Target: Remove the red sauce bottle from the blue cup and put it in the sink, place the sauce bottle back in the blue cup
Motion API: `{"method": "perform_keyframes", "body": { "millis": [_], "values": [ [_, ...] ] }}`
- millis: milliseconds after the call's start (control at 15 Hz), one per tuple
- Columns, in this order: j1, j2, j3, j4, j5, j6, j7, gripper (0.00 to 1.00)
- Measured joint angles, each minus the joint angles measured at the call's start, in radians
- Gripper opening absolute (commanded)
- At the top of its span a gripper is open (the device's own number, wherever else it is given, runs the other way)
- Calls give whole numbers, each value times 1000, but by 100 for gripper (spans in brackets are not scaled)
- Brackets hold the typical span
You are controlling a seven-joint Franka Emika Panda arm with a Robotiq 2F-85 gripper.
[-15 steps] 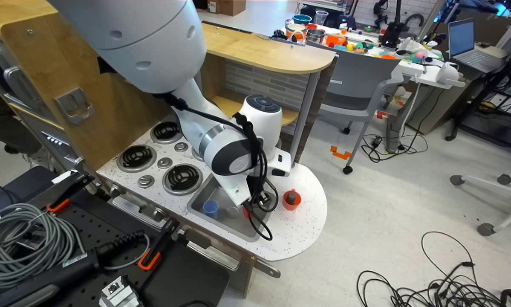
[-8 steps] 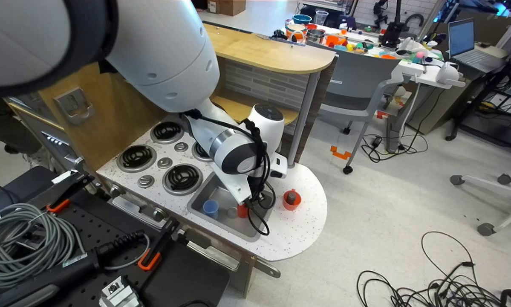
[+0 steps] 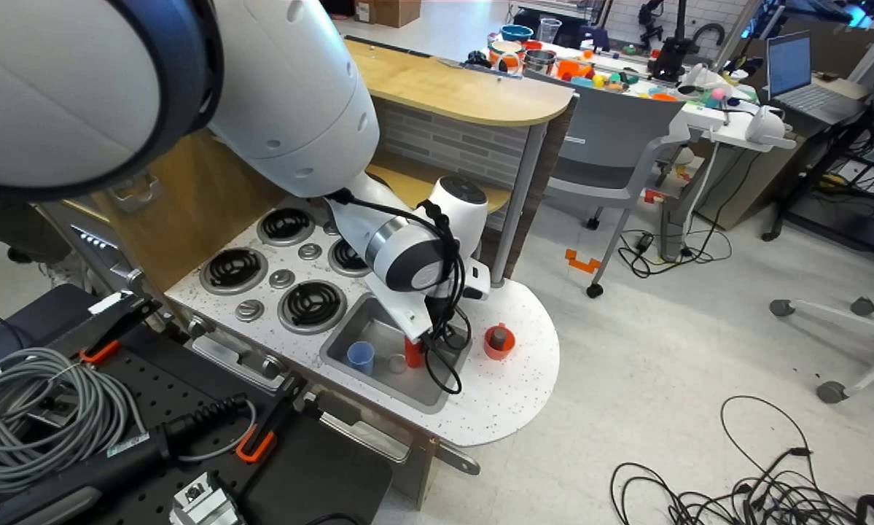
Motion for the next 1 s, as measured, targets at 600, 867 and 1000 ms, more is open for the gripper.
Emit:
{"method": "perform_keyframes", "body": {
  "millis": [600, 867, 1000],
  "values": [
    [8, -90, 48, -176, 0, 72, -26, 100],
    [9, -209, 46, -327, 0, 149, -34, 100],
    [14, -250, 33, -363, -3, 167, -34, 100]
  ]
}}
